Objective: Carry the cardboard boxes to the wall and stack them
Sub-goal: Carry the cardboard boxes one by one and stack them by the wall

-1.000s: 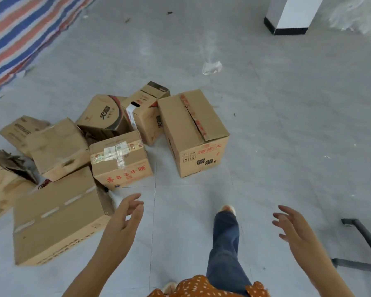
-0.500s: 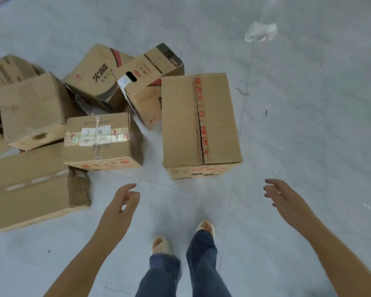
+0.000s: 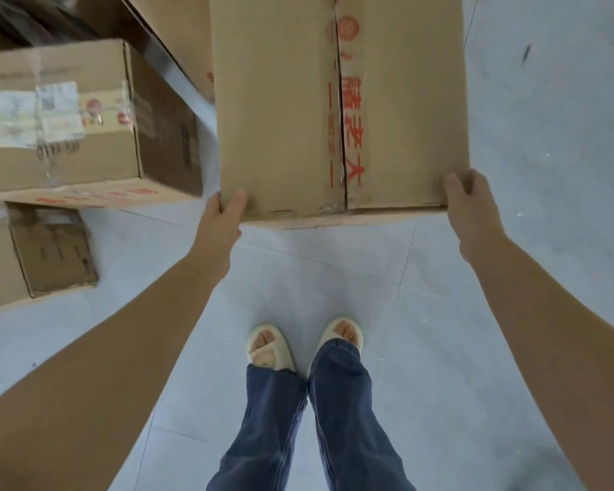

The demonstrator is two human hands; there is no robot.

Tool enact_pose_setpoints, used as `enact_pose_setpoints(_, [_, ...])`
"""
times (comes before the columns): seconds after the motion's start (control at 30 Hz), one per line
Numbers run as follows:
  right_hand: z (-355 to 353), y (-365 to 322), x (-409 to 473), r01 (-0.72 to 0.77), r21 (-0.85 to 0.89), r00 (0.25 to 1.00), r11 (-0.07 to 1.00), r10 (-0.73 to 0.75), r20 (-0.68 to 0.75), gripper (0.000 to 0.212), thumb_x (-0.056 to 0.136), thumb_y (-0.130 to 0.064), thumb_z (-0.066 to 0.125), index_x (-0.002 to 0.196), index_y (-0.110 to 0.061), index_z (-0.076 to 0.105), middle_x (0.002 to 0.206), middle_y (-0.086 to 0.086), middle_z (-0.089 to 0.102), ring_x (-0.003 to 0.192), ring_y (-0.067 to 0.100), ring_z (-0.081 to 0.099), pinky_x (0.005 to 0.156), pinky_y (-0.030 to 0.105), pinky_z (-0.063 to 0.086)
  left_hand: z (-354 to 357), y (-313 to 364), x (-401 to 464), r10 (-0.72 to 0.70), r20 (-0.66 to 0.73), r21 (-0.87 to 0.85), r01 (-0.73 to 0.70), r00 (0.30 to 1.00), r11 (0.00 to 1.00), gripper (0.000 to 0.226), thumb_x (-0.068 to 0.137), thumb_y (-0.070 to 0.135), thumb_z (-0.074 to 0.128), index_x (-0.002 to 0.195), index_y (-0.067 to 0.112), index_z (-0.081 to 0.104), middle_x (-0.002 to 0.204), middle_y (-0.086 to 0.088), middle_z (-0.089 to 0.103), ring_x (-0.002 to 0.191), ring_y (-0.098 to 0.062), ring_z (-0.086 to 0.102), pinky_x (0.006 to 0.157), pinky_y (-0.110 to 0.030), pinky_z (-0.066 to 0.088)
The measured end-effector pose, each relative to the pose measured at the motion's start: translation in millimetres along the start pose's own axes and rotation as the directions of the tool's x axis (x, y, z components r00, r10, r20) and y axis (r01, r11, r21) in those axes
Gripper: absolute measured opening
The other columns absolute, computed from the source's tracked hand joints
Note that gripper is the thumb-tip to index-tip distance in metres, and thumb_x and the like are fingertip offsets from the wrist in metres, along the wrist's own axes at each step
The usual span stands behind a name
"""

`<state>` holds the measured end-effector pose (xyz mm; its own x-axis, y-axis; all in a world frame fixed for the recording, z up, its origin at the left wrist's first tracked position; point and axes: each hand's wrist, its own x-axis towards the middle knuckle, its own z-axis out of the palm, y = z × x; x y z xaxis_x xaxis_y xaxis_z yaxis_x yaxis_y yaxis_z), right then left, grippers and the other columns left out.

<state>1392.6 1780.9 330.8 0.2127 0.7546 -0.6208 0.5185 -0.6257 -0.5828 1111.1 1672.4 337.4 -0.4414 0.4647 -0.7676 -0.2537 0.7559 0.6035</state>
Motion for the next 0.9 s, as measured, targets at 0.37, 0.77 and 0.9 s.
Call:
enact_pose_setpoints(0.37, [-37, -41, -115, -0.003, -0.020, 0.999, 1.000, 0.001, -0.053, 0.037, 0.099, -0.033, 0.040, 0.126, -0.011, 0.051, 0.094, -0.004, 0.053, 0.074, 0.008, 0.048, 0.060, 0.026, 0.034, -45, 48, -91, 0.055, -0.110, 0.057, -0.049, 0.992, 0.997, 0.038, 0.098, 0.039, 0.045, 0.132, 0.024, 0.044, 0.105, 0.019, 0.049, 0.101, -0.005, 0.047, 0.091, -0.027, 0.031])
enact_pose_setpoints(0.77, [-73, -125, -154, -0.344, 0.296, 0.939, 0.891, 0.328, 0.107, 0.041, 0.088, -0.048, 0.053, 0.112, -0.015, 0.054, 0.107, 0.014, 0.057, 0.075, 0.019, 0.050, 0.075, 0.036, 0.041, -77, 118, -135, -0.213, -0.058, -0.128, 0.204, 0.975, 0.971, 0.050, 0.083, 0.053, 0.058, 0.121, 0.022, 0.049, 0.113, -0.003, 0.061, 0.095, -0.020, 0.061, 0.066, -0.032, 0.049])
enact_pose_setpoints(0.9, [-82, -139, -139, -0.494, 0.189, 0.851, 0.849, 0.426, 0.307, 0.043, 0.082, -0.055, 0.062, 0.113, -0.026, 0.055, 0.110, 0.004, 0.059, 0.102, 0.031, 0.054, 0.088, 0.079, 0.029, -88, 138, -128, -0.371, 0.005, -0.032, 0.371, 0.928, 0.928, 0.058, 0.079, 0.057, 0.064, 0.122, 0.022, 0.047, 0.114, -0.002, 0.052, 0.115, -0.029, 0.048, 0.090, -0.071, 0.038])
